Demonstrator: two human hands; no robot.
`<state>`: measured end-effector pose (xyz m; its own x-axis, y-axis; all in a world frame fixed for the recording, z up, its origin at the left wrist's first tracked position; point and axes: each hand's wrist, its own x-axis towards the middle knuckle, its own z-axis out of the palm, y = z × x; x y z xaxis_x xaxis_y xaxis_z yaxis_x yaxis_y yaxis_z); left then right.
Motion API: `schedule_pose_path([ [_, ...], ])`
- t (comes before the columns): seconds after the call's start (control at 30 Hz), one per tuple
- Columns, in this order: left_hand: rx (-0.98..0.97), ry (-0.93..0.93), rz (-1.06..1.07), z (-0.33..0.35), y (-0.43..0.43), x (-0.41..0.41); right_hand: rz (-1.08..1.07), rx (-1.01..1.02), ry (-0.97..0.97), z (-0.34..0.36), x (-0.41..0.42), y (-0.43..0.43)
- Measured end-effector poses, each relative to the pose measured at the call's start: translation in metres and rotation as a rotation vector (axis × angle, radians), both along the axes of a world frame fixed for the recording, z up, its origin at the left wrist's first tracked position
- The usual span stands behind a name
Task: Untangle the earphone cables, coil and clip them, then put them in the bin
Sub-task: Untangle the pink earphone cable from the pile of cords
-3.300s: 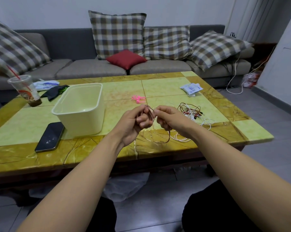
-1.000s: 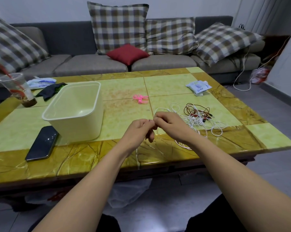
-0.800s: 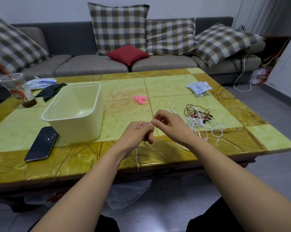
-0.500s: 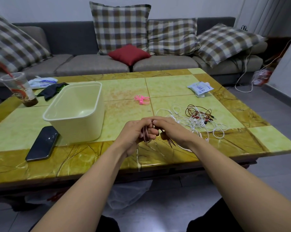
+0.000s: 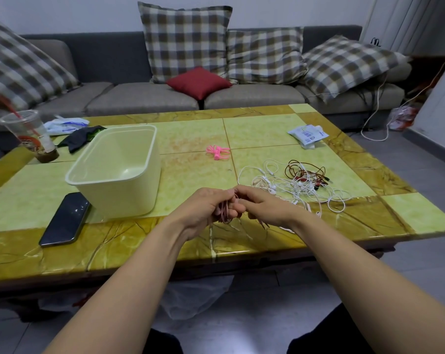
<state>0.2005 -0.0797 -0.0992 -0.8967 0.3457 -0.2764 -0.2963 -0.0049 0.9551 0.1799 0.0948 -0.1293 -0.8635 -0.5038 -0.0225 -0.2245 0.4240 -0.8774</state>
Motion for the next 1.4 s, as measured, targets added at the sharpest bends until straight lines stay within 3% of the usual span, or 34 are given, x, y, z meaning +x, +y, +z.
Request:
schedule_pose_path([
  [0.47,-0.125,0.076,0.056,-0.005,0.003,-0.002,0.024,0.095,0.221,-0.008,-0.012,-0.004],
  [0.6,-0.135,0.076,0.067,-0.005,0.000,-0.002,0.039,0.077,0.194,-0.009,-0.016,-0.006],
  [0.83,-0.061,0.150,0.087,0.002,-0.009,-0.002,-0.017,-0.349,-0.049,-0.005,-0.017,-0.014],
  [1.03,-0.040,0.105,0.122,-0.001,-0.007,-0.001,0.012,-0.215,-0.035,-0.010,-0.021,-0.020],
  [1.2,-0.209,0.215,0.106,-0.003,-0.017,-0.001,-0.023,-0.065,0.063,-0.008,-0.023,-0.018],
  [1.4,-0.165,0.237,0.128,-0.005,-0.020,-0.003,-0.065,-0.196,-0.121,-0.003,-0.019,-0.030],
])
